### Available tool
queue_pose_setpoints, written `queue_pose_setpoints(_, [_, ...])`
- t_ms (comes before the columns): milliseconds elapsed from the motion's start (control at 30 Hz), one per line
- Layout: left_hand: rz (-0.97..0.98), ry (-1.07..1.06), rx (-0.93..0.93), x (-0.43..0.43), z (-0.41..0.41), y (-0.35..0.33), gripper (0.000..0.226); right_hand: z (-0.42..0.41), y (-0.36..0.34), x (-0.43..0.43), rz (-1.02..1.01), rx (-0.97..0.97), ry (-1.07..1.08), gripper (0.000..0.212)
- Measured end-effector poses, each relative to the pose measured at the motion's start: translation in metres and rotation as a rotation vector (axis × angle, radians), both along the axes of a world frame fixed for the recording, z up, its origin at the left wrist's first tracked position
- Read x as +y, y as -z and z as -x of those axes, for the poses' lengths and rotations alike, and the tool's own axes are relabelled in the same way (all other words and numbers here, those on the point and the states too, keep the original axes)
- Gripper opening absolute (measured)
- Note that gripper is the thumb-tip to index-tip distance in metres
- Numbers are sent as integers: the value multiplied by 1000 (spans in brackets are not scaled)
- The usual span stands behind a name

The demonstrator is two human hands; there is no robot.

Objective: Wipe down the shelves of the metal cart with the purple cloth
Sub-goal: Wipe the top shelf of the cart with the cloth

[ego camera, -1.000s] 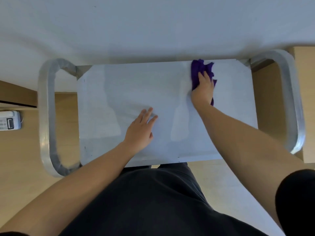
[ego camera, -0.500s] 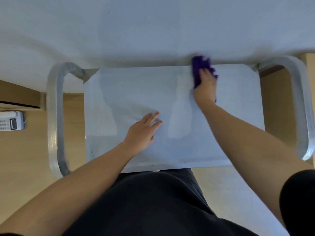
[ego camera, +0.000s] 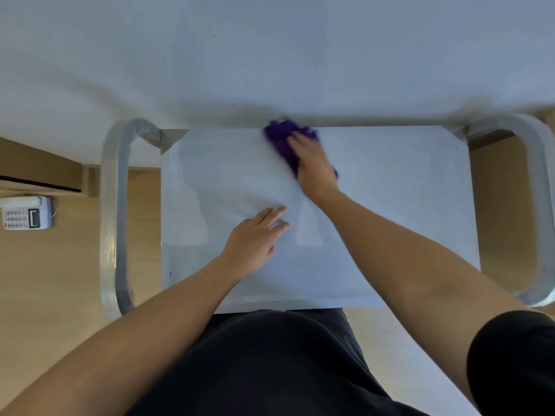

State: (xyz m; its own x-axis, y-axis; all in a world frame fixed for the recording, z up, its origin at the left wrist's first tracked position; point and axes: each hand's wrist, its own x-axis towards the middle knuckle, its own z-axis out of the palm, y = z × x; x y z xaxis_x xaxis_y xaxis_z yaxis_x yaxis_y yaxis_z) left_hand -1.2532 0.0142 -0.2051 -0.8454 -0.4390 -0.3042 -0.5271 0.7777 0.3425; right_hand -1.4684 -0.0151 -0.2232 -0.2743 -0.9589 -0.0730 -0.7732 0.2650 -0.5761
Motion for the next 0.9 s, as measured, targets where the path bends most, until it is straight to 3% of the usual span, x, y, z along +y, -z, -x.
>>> queue_pose_setpoints(100, [-9, -96, 14, -5, -15, 0, 45, 14, 1, 1, -87, 33, 429, 64])
queue_pose_setpoints(167, [-7, -163, 21, -5, -29, 1, 46, -5, 0, -7, -165, 123, 502, 70])
queue_pose_setpoints(267, [2, -221, 17, -1, -43, 1, 47, -56, -5, -23, -188, 246, 268, 68])
queue_pose_setpoints(400, [0, -288, 37, 8, -49, -4, 41, -142, -4, -25, -94, 12, -176, 65])
queue_pose_setpoints(500, [-18, -310, 25, 14, -58, -2, 46, -135, -1, -32, -90, -20, -397, 63])
queue_pose_setpoints(567, [-35, -323, 34, 16, -66, 1, 48, -104, 2, -35, -63, 34, -365, 56])
queue_pose_setpoints(733, [-49, -349, 35, 22, -69, 3, 49, -78, -1, -24, -125, 91, 179, 66])
queue_pose_setpoints(900, [-42, -370, -13, 29, -63, 8, 52, -120, -4, 3, -163, 175, -54, 73])
